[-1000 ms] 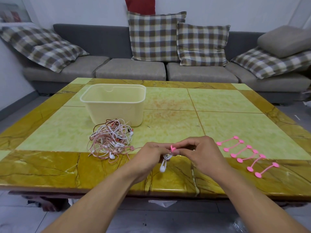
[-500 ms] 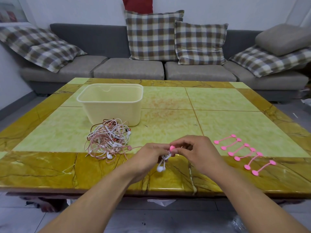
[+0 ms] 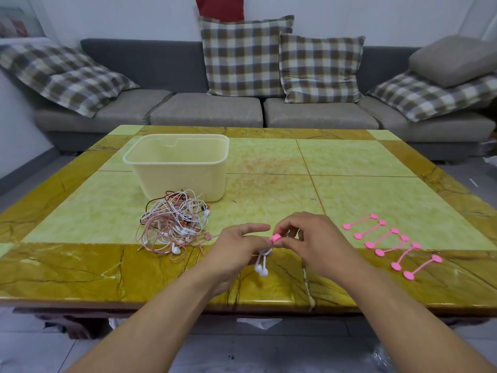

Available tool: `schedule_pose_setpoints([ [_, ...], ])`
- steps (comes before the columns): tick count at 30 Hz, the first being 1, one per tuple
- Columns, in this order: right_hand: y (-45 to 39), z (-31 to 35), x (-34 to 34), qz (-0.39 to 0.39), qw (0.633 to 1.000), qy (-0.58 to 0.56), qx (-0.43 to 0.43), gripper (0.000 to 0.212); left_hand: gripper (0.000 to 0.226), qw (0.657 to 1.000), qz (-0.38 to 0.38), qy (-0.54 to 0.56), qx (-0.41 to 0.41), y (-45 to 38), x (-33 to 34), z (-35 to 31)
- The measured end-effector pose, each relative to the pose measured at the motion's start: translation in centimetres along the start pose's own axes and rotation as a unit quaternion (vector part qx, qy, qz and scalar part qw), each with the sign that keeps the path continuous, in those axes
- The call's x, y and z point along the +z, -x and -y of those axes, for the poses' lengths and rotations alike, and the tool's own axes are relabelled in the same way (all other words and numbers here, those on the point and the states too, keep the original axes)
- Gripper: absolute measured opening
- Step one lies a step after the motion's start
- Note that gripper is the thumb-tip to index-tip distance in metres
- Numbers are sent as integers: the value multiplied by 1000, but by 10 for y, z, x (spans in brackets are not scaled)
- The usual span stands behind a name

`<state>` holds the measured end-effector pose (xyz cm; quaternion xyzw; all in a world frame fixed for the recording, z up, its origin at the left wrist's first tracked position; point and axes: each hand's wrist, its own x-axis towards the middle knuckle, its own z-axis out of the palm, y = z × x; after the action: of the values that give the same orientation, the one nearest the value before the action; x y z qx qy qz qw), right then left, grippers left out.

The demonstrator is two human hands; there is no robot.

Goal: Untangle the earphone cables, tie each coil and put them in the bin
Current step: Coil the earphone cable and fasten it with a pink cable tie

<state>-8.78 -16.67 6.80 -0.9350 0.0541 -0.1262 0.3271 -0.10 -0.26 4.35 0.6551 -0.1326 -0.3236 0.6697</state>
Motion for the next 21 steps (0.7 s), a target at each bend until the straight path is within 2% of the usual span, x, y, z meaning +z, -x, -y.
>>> schedule_pose_setpoints([
  [7,2,1,6,1,995,96,9,9,25,995,-24,-84,41,1,1,2],
  [10,0,0,6,-28,999,20,4,11,17,995,-13,-78,56,2,0,-3],
  [13,-2,-6,2,-33,995,-78,51,37,14,996,-6,-66,57,3,-4,-8],
  [14,-2,-7,1,-20,992,-99,75,40,15,996,0,-64,57,3,-5,-9],
  [17,0,-9,1,14,977,-178,116,29,17,998,10,-32,52,3,-5,-9],
  [21,0,-7,4,-36,955,-260,136,9,23,998,21,48,28,3,-4,-11],
])
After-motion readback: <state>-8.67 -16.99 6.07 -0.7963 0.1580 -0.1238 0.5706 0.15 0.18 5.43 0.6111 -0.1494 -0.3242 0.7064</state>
